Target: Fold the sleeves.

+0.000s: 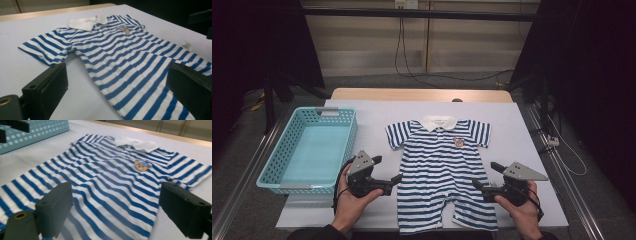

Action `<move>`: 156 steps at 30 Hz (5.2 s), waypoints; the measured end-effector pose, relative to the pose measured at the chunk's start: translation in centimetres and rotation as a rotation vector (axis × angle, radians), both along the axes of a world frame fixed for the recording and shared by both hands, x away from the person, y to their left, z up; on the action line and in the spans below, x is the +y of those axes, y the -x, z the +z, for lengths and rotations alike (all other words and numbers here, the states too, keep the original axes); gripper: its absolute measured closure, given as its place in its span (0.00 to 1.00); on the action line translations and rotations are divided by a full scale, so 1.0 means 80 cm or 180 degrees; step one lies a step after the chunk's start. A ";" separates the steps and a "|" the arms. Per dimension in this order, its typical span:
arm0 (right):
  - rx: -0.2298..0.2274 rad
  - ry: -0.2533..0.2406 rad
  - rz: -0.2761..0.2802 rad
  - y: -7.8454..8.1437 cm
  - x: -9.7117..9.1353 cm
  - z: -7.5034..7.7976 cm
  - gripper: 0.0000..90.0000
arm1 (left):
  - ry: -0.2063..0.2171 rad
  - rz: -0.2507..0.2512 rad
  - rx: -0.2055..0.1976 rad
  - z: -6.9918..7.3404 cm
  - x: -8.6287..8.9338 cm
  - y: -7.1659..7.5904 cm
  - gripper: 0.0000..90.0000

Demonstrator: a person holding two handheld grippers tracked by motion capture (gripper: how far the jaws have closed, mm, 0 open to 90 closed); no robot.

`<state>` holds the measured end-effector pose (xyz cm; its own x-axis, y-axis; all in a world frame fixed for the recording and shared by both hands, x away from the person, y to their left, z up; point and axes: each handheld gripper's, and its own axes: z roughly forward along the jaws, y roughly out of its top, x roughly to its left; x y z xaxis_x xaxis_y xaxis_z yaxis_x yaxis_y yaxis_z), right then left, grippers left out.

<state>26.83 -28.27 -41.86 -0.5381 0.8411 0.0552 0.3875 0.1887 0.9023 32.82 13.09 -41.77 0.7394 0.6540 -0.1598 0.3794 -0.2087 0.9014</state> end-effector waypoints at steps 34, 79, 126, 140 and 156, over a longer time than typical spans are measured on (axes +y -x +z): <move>-0.0382 -0.0212 -0.0069 0.022 -0.019 -0.008 0.04 | -0.0085 0.0407 -0.0077 0.021 -0.038 -0.117 0.07; -0.0271 -0.0131 0.0122 0.013 -0.010 -0.013 0.04 | -0.0800 0.0810 0.0872 -0.047 -0.022 -0.229 0.53; -0.0207 -0.0107 0.0120 0.016 -0.011 -0.014 0.03 | -0.0211 0.0986 0.0761 -0.028 -0.043 -0.227 0.97; -0.0214 -0.0094 0.0147 0.015 -0.010 -0.014 0.03 | -0.0173 0.0774 0.0781 -0.019 -0.065 -0.227 0.97; -0.0207 -0.0108 0.0161 0.015 -0.010 -0.015 0.03 | -0.0262 0.0622 0.0809 -0.033 -0.090 -0.239 0.97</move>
